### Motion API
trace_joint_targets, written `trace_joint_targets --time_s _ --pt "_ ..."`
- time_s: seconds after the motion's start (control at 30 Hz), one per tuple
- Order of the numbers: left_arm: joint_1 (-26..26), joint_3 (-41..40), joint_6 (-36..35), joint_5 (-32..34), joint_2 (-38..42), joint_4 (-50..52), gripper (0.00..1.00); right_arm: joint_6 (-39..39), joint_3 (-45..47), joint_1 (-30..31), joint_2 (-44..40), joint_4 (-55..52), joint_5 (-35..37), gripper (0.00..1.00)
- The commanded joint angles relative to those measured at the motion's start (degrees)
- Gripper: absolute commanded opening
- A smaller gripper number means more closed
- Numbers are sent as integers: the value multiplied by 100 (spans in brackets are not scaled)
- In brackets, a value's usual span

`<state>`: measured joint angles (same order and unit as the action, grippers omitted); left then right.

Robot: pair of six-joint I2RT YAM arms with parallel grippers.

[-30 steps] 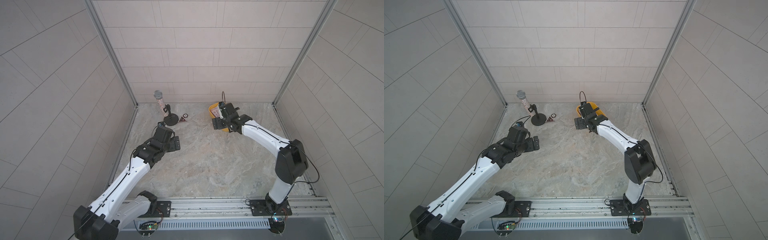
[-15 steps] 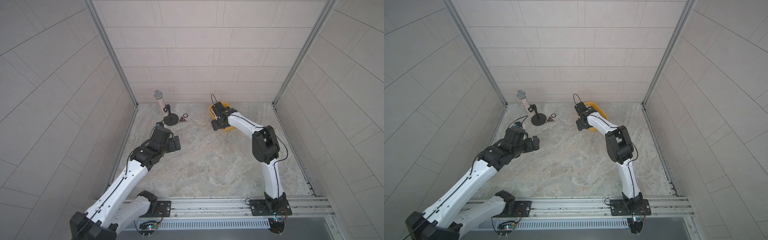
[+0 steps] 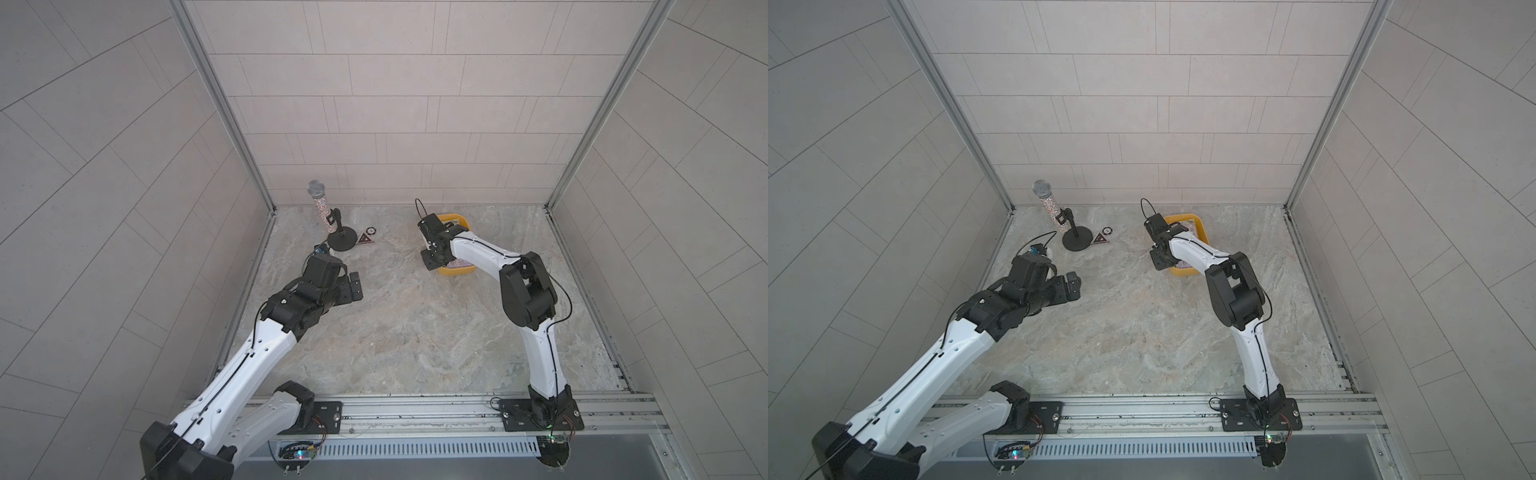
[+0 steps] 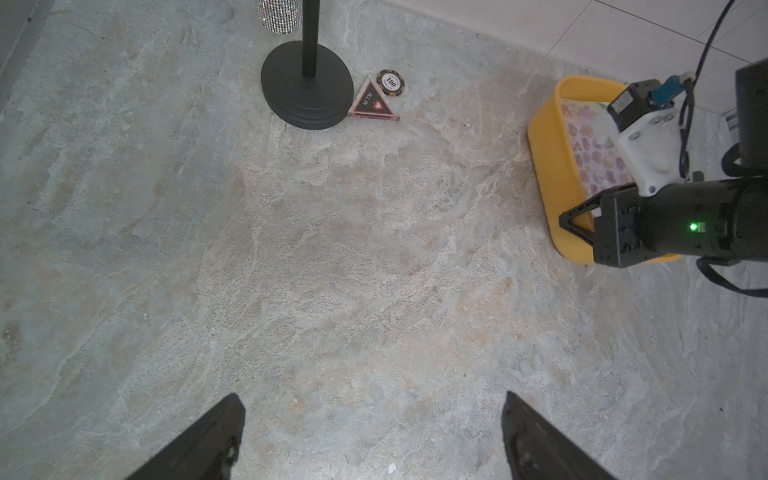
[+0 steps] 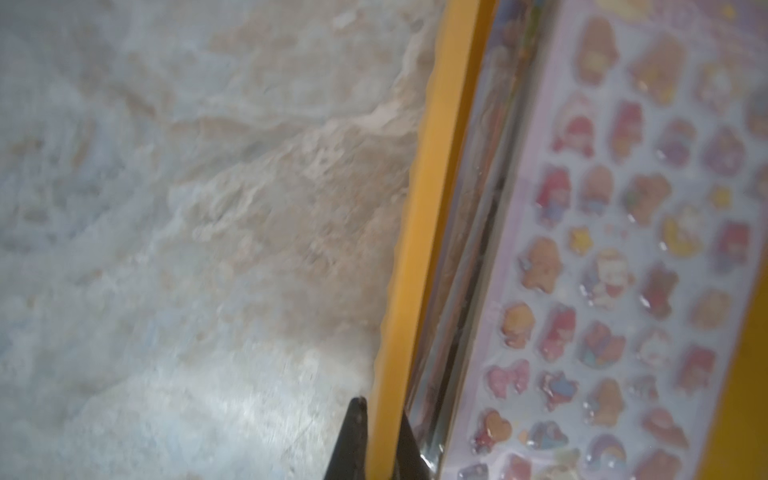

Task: Take the stickers out of the storage box
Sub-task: Move the storage box to the center of the board.

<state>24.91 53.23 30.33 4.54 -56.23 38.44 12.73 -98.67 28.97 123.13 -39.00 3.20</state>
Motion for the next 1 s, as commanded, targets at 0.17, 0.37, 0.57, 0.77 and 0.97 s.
trace_joint_targets --time_s 0.17,0.37,0.57,0.77,0.97 --pt "1 170 -62 -130 3 103 96 293 1092 808 -1209 245 -117 0" --pt "-72 240 -80 -111 24 208 96 735 1966 1781 -2004 637 -7 0" --pt "-108 249 -53 -56 31 252 96 1140 1888 2606 -1579 656 22 3" --pt "-109 334 -143 187 84 400 100 1404 1786 2828 -1270 850 8 23" --pt "-108 402 -264 554 89 534 100 1401 2017 2821 -1757 1194 -86 56"
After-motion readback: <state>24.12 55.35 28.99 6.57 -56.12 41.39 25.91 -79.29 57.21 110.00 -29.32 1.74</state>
